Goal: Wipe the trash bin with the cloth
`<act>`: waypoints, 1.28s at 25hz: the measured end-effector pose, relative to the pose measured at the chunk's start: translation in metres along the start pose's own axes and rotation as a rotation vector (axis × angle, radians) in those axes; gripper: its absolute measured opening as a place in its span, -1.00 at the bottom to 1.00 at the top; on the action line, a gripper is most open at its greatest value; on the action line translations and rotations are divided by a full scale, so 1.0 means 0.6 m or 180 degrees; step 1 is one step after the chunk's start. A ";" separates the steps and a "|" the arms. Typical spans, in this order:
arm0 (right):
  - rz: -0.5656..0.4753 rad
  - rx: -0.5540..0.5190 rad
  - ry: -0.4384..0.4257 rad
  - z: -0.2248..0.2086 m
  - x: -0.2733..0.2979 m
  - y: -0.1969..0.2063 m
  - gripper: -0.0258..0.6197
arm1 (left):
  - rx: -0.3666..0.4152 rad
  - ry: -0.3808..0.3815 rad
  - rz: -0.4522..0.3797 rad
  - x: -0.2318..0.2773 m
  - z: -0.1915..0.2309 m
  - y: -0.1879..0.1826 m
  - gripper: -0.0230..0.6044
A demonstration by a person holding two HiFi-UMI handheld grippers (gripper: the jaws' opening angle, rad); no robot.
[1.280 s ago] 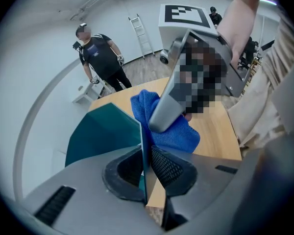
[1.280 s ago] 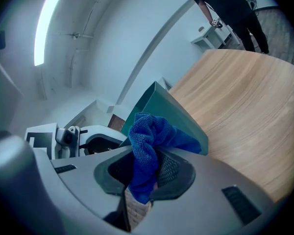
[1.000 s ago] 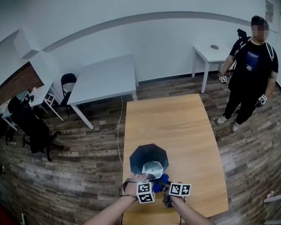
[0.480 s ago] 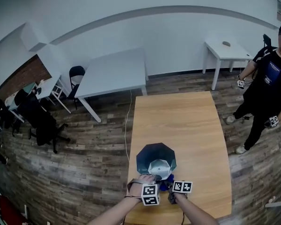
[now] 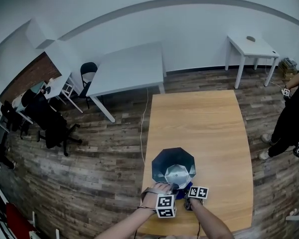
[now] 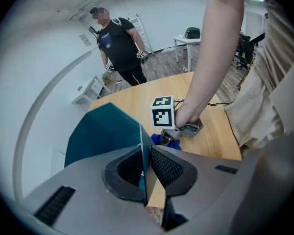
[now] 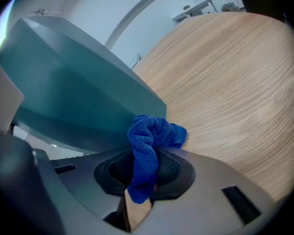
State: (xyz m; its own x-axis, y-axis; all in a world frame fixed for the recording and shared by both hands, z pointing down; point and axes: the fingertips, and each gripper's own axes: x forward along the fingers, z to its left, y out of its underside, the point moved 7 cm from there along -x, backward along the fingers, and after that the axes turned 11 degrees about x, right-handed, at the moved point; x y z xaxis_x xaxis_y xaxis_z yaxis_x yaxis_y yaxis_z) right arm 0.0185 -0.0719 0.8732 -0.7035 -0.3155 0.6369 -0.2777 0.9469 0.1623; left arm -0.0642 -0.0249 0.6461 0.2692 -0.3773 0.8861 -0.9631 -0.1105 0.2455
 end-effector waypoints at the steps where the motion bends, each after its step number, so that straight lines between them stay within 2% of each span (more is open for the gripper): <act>1: 0.0000 0.0027 0.0022 -0.005 0.005 -0.001 -0.67 | -0.0004 0.0002 0.0002 0.002 0.000 0.000 -0.77; 6: 0.0017 0.0096 0.0034 -0.011 0.005 0.002 -0.67 | 0.0006 -0.0046 0.0022 0.004 -0.003 0.000 -0.76; 10: 0.0009 -0.0011 -0.0036 0.013 -0.023 0.005 -0.67 | 0.0046 -0.0229 -0.0065 -0.006 -0.006 0.003 -0.75; 13: -0.0009 -0.0161 -0.0204 0.054 -0.061 0.007 -0.67 | 0.0052 -0.0368 -0.0204 -0.032 0.000 0.009 -0.68; 16: -0.0079 -0.0202 -0.0402 0.095 -0.113 0.009 -0.67 | 0.0093 -0.0343 -0.0320 -0.056 0.003 0.017 -0.49; 19: -0.0163 -0.0228 -0.0593 0.138 -0.165 0.018 -0.67 | 0.0234 -0.0274 -0.0363 -0.076 -0.005 0.039 -0.41; 24: -0.0291 -0.0276 -0.0864 0.204 -0.240 0.035 -0.67 | 0.0566 -0.0155 -0.0192 -0.075 -0.023 0.086 -0.33; 29: -0.0429 -0.0233 -0.0994 0.251 -0.292 0.056 -0.67 | 0.0966 -0.0198 0.0172 -0.047 -0.031 0.118 -0.33; 32: -0.0515 -0.0167 -0.1038 0.274 -0.309 0.065 -0.67 | 0.1075 -0.0241 0.0274 -0.035 -0.032 0.125 -0.34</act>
State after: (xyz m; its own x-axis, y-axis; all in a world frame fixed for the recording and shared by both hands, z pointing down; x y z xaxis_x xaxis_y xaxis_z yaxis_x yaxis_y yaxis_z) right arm 0.0308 0.0134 0.6375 -0.8271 -0.4568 0.3274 -0.3744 0.8823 0.2852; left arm -0.1420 -0.0075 0.6535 0.1989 -0.4640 0.8632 -0.9296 -0.3683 0.0162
